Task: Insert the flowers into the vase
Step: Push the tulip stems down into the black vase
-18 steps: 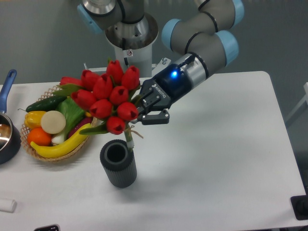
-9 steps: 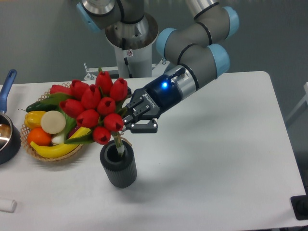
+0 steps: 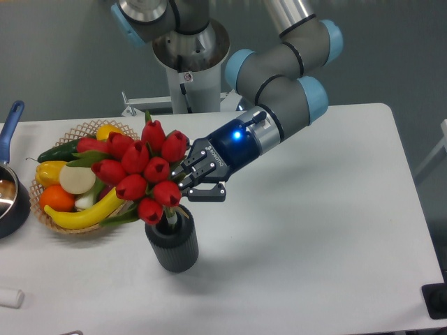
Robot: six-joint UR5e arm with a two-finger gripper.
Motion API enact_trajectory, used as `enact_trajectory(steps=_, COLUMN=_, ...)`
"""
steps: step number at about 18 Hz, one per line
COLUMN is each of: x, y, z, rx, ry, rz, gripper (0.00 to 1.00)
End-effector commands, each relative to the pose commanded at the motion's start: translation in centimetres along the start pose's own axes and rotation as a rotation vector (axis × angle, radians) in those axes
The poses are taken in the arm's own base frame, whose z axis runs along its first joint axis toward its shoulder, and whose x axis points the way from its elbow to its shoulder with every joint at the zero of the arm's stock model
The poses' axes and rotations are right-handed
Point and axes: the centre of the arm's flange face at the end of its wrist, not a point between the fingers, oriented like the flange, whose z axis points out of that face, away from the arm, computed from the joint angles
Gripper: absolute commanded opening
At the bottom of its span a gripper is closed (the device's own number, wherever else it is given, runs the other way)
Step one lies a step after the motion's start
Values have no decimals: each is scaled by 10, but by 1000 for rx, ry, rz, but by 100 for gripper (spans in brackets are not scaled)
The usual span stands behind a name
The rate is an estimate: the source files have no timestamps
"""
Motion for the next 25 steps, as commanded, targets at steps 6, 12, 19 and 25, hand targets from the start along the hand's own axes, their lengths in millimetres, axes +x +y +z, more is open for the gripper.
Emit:
enact_trajectory(steps=6, x=-5, y=25, z=6, rx=-5, ry=10, rz=-47, gripper=18)
enact_trajectory(steps=12, x=-9, y=51, z=12, rx=-10, ry=18, rz=-71, gripper=18)
enact_trajectory(steps=19, x=-4, y=64, z=12, rx=-12, ry=19, rz=-65, gripper=19)
enact_trajectory(steps=25, x=-1, y=80, z=11, rx=-13, ry=17, rz=-50, gripper=19)
